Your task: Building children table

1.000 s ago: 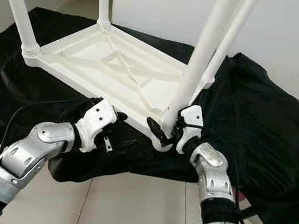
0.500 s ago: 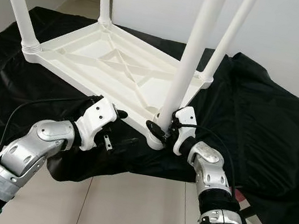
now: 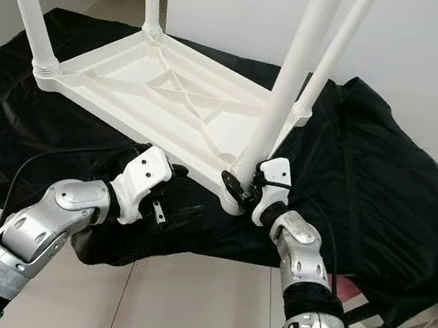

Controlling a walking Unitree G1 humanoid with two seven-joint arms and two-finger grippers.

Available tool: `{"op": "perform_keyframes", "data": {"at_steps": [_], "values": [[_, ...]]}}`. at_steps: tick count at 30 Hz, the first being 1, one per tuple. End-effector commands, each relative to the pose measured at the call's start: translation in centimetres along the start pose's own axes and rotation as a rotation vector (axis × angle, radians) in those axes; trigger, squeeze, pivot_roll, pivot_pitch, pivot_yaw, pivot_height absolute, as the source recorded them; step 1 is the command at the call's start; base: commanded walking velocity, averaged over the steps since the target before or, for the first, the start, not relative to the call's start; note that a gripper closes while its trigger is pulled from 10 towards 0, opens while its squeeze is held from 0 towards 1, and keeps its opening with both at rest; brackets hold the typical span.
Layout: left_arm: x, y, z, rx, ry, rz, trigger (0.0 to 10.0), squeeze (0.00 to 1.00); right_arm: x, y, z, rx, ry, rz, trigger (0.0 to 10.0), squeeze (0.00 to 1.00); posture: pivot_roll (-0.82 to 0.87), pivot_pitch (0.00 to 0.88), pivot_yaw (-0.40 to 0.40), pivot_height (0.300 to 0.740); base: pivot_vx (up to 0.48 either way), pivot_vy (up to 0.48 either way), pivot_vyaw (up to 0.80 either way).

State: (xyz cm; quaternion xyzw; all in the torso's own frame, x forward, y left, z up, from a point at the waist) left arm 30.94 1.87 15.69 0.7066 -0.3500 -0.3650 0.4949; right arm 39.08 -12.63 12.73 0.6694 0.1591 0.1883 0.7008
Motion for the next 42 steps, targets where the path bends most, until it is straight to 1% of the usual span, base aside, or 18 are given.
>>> {"op": "perform_keyframes", "data": {"at_steps": [1,3,4,7,8,9,11,12,17,19,23,28,29,35,39,40,41,42], "values": [[0.1,0.0,0.4,-0.010,-0.010,0.001,10.0,0.00,-0.4,-1.2,0.3,0.024,-0.062,-0.045,10.0,0.00,0.05,0.027,-0.072,0.740,0.000,0.000,0.00],[0.1,-0.1,0.4,-0.010,-0.009,0.002,10.0,0.00,-0.4,-1.2,0.3,0.028,-0.075,-0.043,10.0,0.00,0.05,0.027,-0.072,0.740,0.000,0.000,0.00],[0.2,-0.2,0.1,-0.022,0.010,0.005,10.0,0.00,-0.6,-1.1,0.3,0.047,-0.141,-0.034,10.0,0.00,0.05,0.021,-0.075,0.740,0.000,0.000,0.00],[0.2,-0.2,0.0,-0.032,0.018,0.008,10.0,0.00,-0.6,-1.1,0.3,0.057,-0.185,-0.032,10.0,0.00,0.05,0.021,-0.076,0.740,0.000,0.000,0.00],[0.1,-0.4,-0.2,-0.039,0.028,0.006,10.0,0.00,-0.8,-1.2,0.2,0.058,-0.252,-0.029,10.0,0.00,0.04,0.016,-0.076,0.740,0.000,0.000,0.00],[0.1,-0.4,-0.2,-0.039,0.028,0.006,10.0,0.00,-0.8,-1.2,0.2,0.058,-0.252,-0.029,10.0,0.00,0.04,0.016,-0.076,0.740,0.000,0.000,0.00],[0.0,-0.5,-0.5,-0.045,0.048,0.006,10.0,0.00,-1.0,-1.3,-0.5,0.077,-0.373,-0.011,10.0,0.00,0.04,0.012,-0.085,0.740,0.000,0.000,0.00],[0.0,-0.5,-0.5,-0.045,0.048,0.006,10.0,0.00,-1.0,-1.3,-0.5,0.077,-0.373,-0.011,10.0,0.00,0.04,0.012,-0.085,0.740,0.000,0.000,0.00],[0.3,-0.4,-1.0,-0.065,0.083,0.021,10.0,0.00,-1.0,-0.6,-1.5,0.131,-0.509,0.025,10.0,0.00,0.03,0.003,-0.090,0.740,0.000,0.000,0.00],[0.4,-0.4,-1.0,-0.069,0.085,0.025,10.0,0.00,-0.8,-0.5,-1.7,0.150,-0.518,0.026,10.0,0.00,0.03,0.003,-0.090,0.740,0.000,0.000,0.00],[0.8,-0.2,-0.7,-0.085,0.088,0.040,10.0,0.00,-1.0,-0.4,-1.8,0.120,-0.469,0.026,10.0,0.00,0.03,0.000,-0.095,0.740,0.000,0.000,0.00],[1.0,-0.2,-0.4,-0.080,0.077,0.039,10.0,0.00,-1.3,-0.3,-1.5,0.103,-0.474,0.023,10.0,0.00,0.03,0.000,-0.102,0.740,0.000,0.000,0.00],[0.8,-0.4,-0.2,-0.074,0.071,0.032,10.0,0.00,-1.3,-0.1,-1.4,0.109,-0.467,0.032,10.0,1.00,0.03,0.000,-0.107,0.740,0.000,0.000,0.00],[0.3,-0.9,0.3,-0.064,0.055,0.016,10.0,0.00,-1.5,0.9,-1.8,0.086,-0.392,0.077,10.0,1.00,0.04,0.000,-0.110,0.740,0.000,0.000,0.00],[0.0,-1.1,1.3,-0.071,0.035,0.012,10.0,0.00,-2.4,1.0,-1.3,0.069,-0.300,0.090,10.0,1.00,0.05,0.000,-0.113,0.740,0.000,0.000,0.00],[0.0,-1.1,1.5,-0.073,0.034,0.012,10.0,0.00,-2.5,0.9,-1.2,0.076,-0.266,0.081,10.0,0.93,0.05,0.000,-0.113,0.740,0.000,0.000,0.00],[-0.1,-1.1,1.6,-0.076,0.035,0.011,10.0,0.00,-2.4,1.0,-1.1,0.073,-0.223,0.082,10.0,0.00,0.05,0.000,-0.113,0.740,0.000,0.000,0.00],[-0.1,-1.2,1.6,-0.078,0.036,0.011,10.0,0.00,-2.4,1.0,-1.1,0.070,-0.197,0.083,10.0,0.00,0.05,0.000,-0.113,0.740,0.000,0.000,0.00]]}}
Point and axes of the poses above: a point about 5 cm out from each wrist's last joint towards the gripper, its own x axis pointing out of the wrist towards the gripper, its own y axis along the axis of the wrist's last joint, z = x × y, the point moved 6 cm from there along x, pointing out of the wrist towards the gripper
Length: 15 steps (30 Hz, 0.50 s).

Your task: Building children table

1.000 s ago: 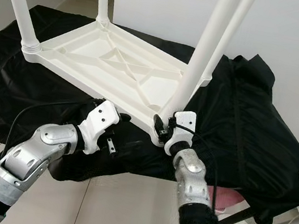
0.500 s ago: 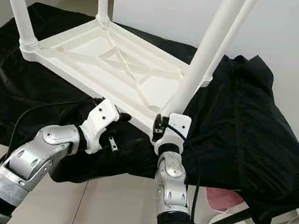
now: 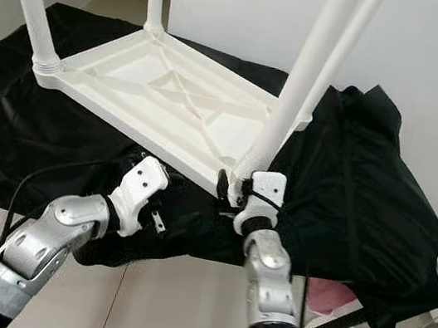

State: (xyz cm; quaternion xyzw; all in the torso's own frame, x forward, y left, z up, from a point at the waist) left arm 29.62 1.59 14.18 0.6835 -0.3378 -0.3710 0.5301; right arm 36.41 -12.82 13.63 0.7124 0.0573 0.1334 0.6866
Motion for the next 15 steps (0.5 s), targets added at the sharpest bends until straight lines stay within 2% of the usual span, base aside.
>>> {"op": "perform_keyframes", "data": {"at_steps": [1,6,8,9,10,15], "values": [[0.0,0.0,0.0,0.008,0.025,-0.007,10.0,0.00,0.3,0.2,0.1,0.001,0.071,0.003,10.0,0.00,0.05,0.000,-0.109,0.740,0.000,0.000,0.00],[0.0,0.0,0.0,0.008,0.026,-0.007,10.0,0.00,0.4,0.4,0.3,-0.008,0.095,0.004,10.0,0.00,0.05,0.000,-0.109,0.740,0.000,0.000,0.00],[0.0,0.1,-0.1,0.014,0.025,-0.009,10.0,0.00,0.8,0.6,0.3,-0.024,0.139,0.005,10.0,0.00,0.05,0.000,-0.106,0.740,0.000,0.000,0.00],[0.1,0.3,-0.4,0.025,0.027,-0.008,10.0,0.00,1.7,0.6,-0.5,-0.047,0.254,-0.007,10.0,0.00,0.06,0.000,-0.098,0.740,0.000,0.000,0.00],[0.1,0.4,-0.4,0.029,0.026,-0.007,10.0,0.00,2.2,0.4,-0.9,-0.063,0.294,-0.021,10.0,0.00,0.06,0.000,-0.098,0.740,0.000,0.000,0.00],[0.2,0.7,-0.4,0.034,0.026,-0.002,10.0,0.00,2.9,-0.4,-1.5,-0.069,0.355,-0.059,10.0,0.00,0.07,0.000,-0.099,0.740,0.000,0.000,0.00]]}}
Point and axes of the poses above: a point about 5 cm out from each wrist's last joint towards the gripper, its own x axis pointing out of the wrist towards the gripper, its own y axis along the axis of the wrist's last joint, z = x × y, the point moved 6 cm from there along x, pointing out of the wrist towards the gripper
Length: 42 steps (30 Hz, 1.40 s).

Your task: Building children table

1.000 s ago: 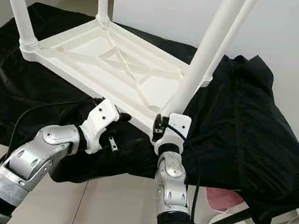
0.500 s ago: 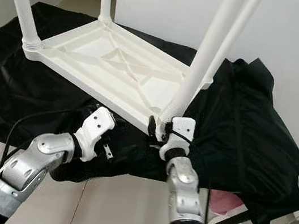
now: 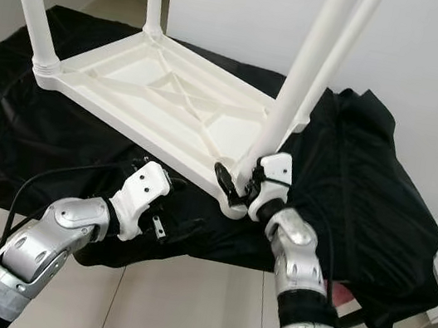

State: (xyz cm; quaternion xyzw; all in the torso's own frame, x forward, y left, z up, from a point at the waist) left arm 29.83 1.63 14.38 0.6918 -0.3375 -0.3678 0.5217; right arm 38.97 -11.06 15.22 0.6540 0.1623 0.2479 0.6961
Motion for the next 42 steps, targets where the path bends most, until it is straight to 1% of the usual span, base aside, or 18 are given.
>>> {"op": "perform_keyframes", "data": {"at_steps": [1,2,3,4,14,15,16,17,21,25,26,29,31,37,39,40,41,42], "values": [[0.1,0.5,-0.2,0.012,0.021,0.006,10.0,0.00,0.0,-1.6,-0.6,0.019,0.034,-0.053,10.0,0.00,0.07,0.000,-0.099,0.740,0.000,0.000,0.00],[0.1,0.6,-0.2,0.014,0.023,0.007,10.0,0.00,0.1,-1.9,-0.7,0.023,0.041,-0.063,3.3,0.00,0.07,0.000,-0.099,0.740,0.000,0.000,0.00],[0.1,0.6,-0.3,0.016,0.025,0.007,10.0,0.00,0.2,-2.2,-0.7,0.031,0.041,-0.075,3.3,0.00,0.07,0.000,-0.099,0.740,0.000,0.000,0.00],[0.0,0.7,-0.4,0.018,0.029,0.007,10.0,0.00,0.1,-2.6,-0.8,0.041,0.046,-0.087,0.0,0.00,0.07,0.000,-0.100,0.740,0.000,0.000,0.00],[0.0,0.8,-0.6,0.018,0.037,0.010,10.0,0.00,-0.4,-3.8,-0.8,0.071,0.062,-0.089,0.0,0.00,0.07,0.002,-0.092,0.740,0.000,0.000,0.00],[0.1,0.9,-0.6,0.018,0.035,0.010,10.0,0.00,-0.4,-3.7,-0.7,0.064,0.052,-0.085,4.6,0.00,0.06,0.008,-0.085,0.740,0.000,0.000,0.00],[0.1,0.9,-0.6,0.018,0.035,0.010,10.0,0.00,-0.4,-3.7,-0.7,0.064,0.052,-0.085,4.6,0.00,0.06,0.008,-0.085,0.740,0.000,0.000,0.00],[0.1,0.9,-0.6,0.018,0.034,0.011,10.0,0.00,-0.4,-3.6,-0.5,0.059,0.039,-0.081,10.0,0.00,0.06,0.008,-0.085,0.740,0.000,0.000,0.00],[0.2,1.0,-0.6,0.017,0.030,0.014,10.0,0.00,-0.4,-3.4,-0.4,0.063,0.024,-0.069,10.0,0.00,0.05,0.015,-0.082,0.740,0.000,0.000,0.00],[0.3,1.1,-0.5,0.016,0.024,0.017,10.0,0.00,-0.5,-3.4,0.1,0.039,-0.035,-0.077,10.0,0.00,0.05,0.022,-0.080,0.740,0.000,0.000,0.00],[0.4,1.1,-0.4,0.015,0.022,0.017,10.0,0.00,-0.6,-3.6,0.6,0.027,-0.091,-0.097,10.0,0.00,0.04,0.026,-0.079,0.740,0.000,0.000,0.00],[0.4,1.0,-0.4,0.013,0.020,0.017,10.0,0.00,-0.8,-3.9,0.9,0.014,-0.146,-0.120,10.0,0.00,0.04,0.032,-0.078,0.740,0.000,0.000,0.00],[0.5,1.0,-0.3,0.006,0.018,0.017,10.0,0.00,-1.3,-4.3,1.4,0.054,-0.281,-0.142,10.0,0.00,0.03,0.039,-0.079,0.740,0.000,0.000,0.00],[0.6,1.1,-0.2,0.000,0.018,0.020,10.0,0.00,-1.9,-4.4,1.4,0.095,-0.412,-0.131,10.0,0.00,0.03,0.048,-0.082,0.740,0.000,0.000,0.00],[0.5,1.1,-0.2,-0.002,0.020,0.021,10.0,0.00,-2.4,-4.3,1.2,0.115,-0.530,-0.108,10.0,0.00,0.04,0.055,-0.080,0.740,0.000,0.000,0.00],[0.5,1.1,-0.2,-0.004,0.020,0.022,10.0,0.00,-2.7,-4.2,1.3,0.108,-0.601,-0.098,10.0,0.00,0.04,0.055,-0.080,0.740,0.000,0.000,0.00],[0.5,1.1,-0.2,-0.004,0.020,0.022,10.0,0.00,-2.7,-4.2,1.3,0.108,-0.601,-0.098,10.0,0.00,0.04,0.055,-0.080,0.740,0.000,0.000,0.00],[0.5,1.1,-0.2,-0.004,0.021,0.021,10.0,0.00,-3.2,-4.1,1.7,0.085,-0.683,-0.095,10.0,0.00,0.03,0.056,-0.079,0.740,0.000,0.000,0.00]]}}
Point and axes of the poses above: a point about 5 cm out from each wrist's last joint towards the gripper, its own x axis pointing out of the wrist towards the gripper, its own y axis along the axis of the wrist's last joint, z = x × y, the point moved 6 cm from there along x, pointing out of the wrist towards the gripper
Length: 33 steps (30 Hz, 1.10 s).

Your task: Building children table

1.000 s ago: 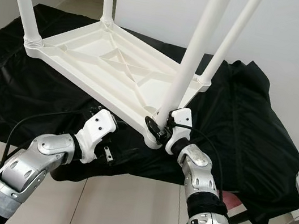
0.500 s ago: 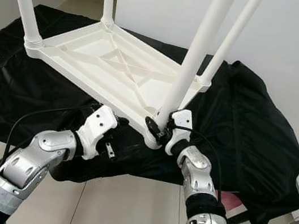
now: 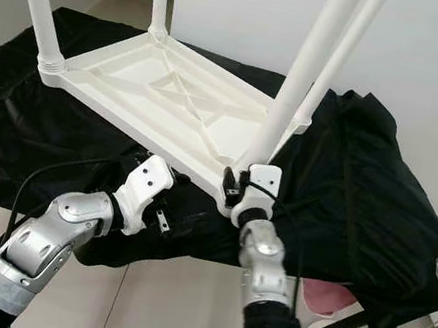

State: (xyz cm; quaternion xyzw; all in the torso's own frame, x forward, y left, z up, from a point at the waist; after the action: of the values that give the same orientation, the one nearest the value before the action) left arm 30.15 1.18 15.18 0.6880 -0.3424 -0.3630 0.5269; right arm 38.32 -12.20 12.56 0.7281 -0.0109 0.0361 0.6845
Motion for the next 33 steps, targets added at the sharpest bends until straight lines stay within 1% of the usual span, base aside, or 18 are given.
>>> {"op": "perform_keyframes", "data": {"at_steps": [1,2,3,4,6,9,11,12,14,20,21,25,26,27,28,31,32,33], "values": [[0.1,0.2,0.0,0.000,0.019,0.001,10.0,0.00,-1.2,-1.7,1.8,0.024,-0.228,-0.065,10.0,0.00,0.04,0.059,-0.078,0.740,0.000,0.000,0.00],[0.1,0.2,0.0,0.000,0.019,0.001,10.0,0.00,-1.2,-1.7,1.8,0.024,-0.228,-0.065,10.0,0.00,0.04,0.059,-0.078,0.740,0.000,0.000,0.00],[0.1,0.2,0.0,0.000,0.019,0.001,10.0,0.00,-1.3,-1.8,1.3,0.040,-0.232,-0.074,10.0,0.00,0.04,0.059,-0.078,0.740,0.000,0.000,0.00],[0.1,0.3,0.0,-0.003,0.018,0.003,10.0,0.00,-0.9,-0.8,-0.1,0.045,-0.144,-0.034,10.0,0.00,0.04,0.063,-0.074,0.740,0.000,0.000,0.00],[0.1,0.3,0.0,-0.003,0.017,0.003,10.0,0.00,-0.9,-0.4,-0.3,0.042,-0.128,-0.022,10.0,0.00,0.04,0.063,-0.074,0.740,0.000,0.000,0.00],[0.1,0.3,0.1,-0.002,0.014,0.002,10.0,0.00,-1.2,-0.5,0.0,0.048,-0.130,-0.023,10.0,0.00,0.04,0.066,-0.075,0.740,0.000,0.000,0.00],[0.1,0.3,0.1,-0.002,0.015,0.002,10.0,0.00,-1.4,-0.6,-0.1,0.055,-0.127,-0.027,10.0,0.00,0.04,0.066,-0.073,0.740,0.000,0.000,0.00],[0.1,0.4,-0.1,-0.003,0.021,0.003,10.0,0.00,-1.4,-0.5,-0.6,0.061,-0.113,-0.021,10.0,0.00,0.04,0.066,-0.073,0.740,0.000,0.000,0.00],[0.1,0.4,-0.2,-0.003,0.022,0.002,10.0,0.00,-1.4,-0.3,-0.5,0.067,-0.117,-0.010,10.0,0.00,0.04,0.063,-0.073,0.740,0.000,0.000,0.00],[0.1,0.5,-0.3,-0.002,0.030,0.005,10.0,0.00,-1.5,0.1,0.0,0.068,-0.143,0.007,10.0,0.00,0.05,0.061,-0.074,0.740,0.000,0.000,0.00],[0.1,0.5,-0.4,-0.001,0.033,0.005,10.0,0.00,-1.5,0.3,0.0,0.084,-0.131,0.022,10.0,1.00,0.05,0.061,-0.074,0.740,0.000,0.000,0.00],[-0.2,0.2,-0.3,-0.002,0.034,-0.003,10.0,0.00,-1.6,1.3,-0.1,0.079,-0.061,0.078,10.0,1.00,0.05,0.059,-0.072,0.740,0.000,0.000,0.00],[-0.3,0.1,-0.2,0.000,0.029,-0.009,10.0,0.00,-1.4,1.3,-0.3,0.077,-0.007,0.078,10.0,1.00,0.05,0.057,-0.073,0.740,0.000,0.000,0.00],[-0.3,0.1,-0.2,0.000,0.029,-0.009,10.0,0.00,-1.4,1.3,-0.3,0.077,-0.007,0.078,10.0,1.00,0.05,0.057,-0.073,0.740,0.000,0.000,0.00],[-0.5,-0.1,-0.1,0.004,0.021,-0.017,10.0,0.00,-1.3,1.3,-0.4,0.063,0.057,0.082,10.0,1.00,0.05,0.056,-0.074,0.740,0.000,0.000,0.00],[-0.5,-0.1,-0.1,0.008,0.018,-0.020,10.0,0.00,-1.2,1.5,-0.4,0.060,0.091,0.089,10.0,1.00,0.05,0.056,-0.074,0.740,0.000,0.000,0.00],[-0.6,-0.2,-0.1,0.011,0.018,-0.023,10.0,0.00,-1.2,1.5,-0.6,0.045,0.133,0.088,10.0,0.00,0.05,0.056,-0.076,0.740,0.000,0.000,0.00],[-0.6,-0.2,-0.1,0.011,0.018,-0.023,10.0,0.00,-1.2,1.5,-0.6,0.045,0.133,0.088,10.0,0.00,0.05,0.056,-0.076,0.740,0.000,0.000,0.00]]}}
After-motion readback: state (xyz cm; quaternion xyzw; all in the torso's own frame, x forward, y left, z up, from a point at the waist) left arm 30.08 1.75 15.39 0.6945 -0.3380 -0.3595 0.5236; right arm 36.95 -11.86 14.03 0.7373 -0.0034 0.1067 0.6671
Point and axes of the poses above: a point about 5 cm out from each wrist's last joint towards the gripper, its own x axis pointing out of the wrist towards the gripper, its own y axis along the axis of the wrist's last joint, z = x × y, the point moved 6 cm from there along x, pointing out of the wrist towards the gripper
